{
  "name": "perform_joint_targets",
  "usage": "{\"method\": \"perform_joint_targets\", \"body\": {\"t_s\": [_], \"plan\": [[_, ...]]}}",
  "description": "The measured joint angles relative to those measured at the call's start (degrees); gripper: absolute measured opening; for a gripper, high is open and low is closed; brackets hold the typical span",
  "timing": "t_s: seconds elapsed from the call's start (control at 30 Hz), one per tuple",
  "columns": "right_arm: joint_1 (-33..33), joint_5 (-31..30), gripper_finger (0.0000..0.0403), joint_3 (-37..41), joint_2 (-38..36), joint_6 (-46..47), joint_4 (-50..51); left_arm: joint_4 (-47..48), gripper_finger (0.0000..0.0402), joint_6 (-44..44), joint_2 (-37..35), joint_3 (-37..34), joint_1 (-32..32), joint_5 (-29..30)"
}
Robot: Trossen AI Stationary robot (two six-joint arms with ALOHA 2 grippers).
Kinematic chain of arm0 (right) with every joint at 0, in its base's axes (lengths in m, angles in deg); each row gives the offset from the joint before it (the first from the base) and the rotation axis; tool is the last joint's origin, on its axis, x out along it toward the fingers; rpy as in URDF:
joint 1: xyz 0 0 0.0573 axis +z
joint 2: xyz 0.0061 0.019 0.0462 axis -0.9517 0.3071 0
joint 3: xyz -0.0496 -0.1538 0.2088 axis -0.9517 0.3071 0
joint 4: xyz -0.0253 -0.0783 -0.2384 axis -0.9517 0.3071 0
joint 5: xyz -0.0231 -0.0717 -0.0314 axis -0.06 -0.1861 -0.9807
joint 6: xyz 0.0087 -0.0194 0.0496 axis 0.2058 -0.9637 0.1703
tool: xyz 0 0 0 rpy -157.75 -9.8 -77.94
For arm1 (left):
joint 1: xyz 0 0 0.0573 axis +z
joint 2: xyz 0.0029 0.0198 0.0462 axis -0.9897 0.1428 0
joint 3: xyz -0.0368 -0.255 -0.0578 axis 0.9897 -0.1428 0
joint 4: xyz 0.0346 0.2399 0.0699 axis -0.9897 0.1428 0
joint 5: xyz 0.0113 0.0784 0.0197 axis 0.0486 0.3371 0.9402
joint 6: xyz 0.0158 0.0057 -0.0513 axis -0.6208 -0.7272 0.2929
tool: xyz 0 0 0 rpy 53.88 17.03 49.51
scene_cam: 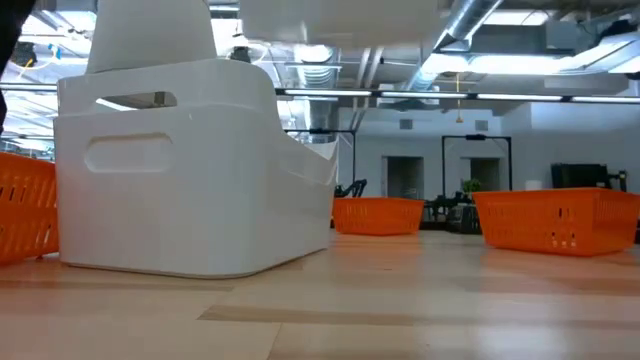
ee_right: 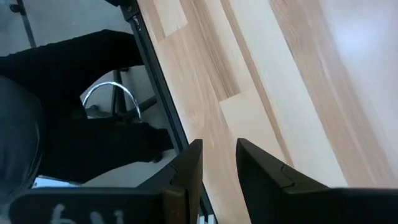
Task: Stack baskets by color
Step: Stack the right white bin on the white bins
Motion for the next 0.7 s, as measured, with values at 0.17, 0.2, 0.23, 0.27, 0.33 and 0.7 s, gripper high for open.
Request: {"method": "perform_joint_targets", "body": {"t_s": [0.17, 0.2, 0.23, 0.27, 0.33, 0.7], "plan": [[0.0, -0.2, 0.012, 0.0, 0.0, -1.0, 1.0, 4.3, 0.0, 15.2, -7.4, -1.6, -4.0, 5.3], [-0.1, -0.2, 0.012, 0.0, 0.0, -1.2, 1.0, 4.6, 0.0, 19.2, -8.5, -2.4, -4.9, 5.7], [-0.1, -0.2, 0.012, 0.0, 0.0, -1.2, 0.9, 4.4, 0.0, 22.9, -9.7, -3.4, -5.3, 6.1], [-0.1, -0.3, 0.012, 0.0, 0.0, -1.2, 0.9, 4.5, 0.0, 25.9, -11.0, -5.0, -5.8, 6.1], [-0.1, -1.1, 0.012, 0.0, 0.0, -1.3, 0.8, 4.6, 0.0, 31.7, -13.1, -9.6, -6.7, 4.6], [-0.1, -2.8, 0.012, 0.0, 0.0, -2.2, 0.9, -1.2, 0.0, 45.6, -17.0, -29.7, -7.0, -5.1]]}}
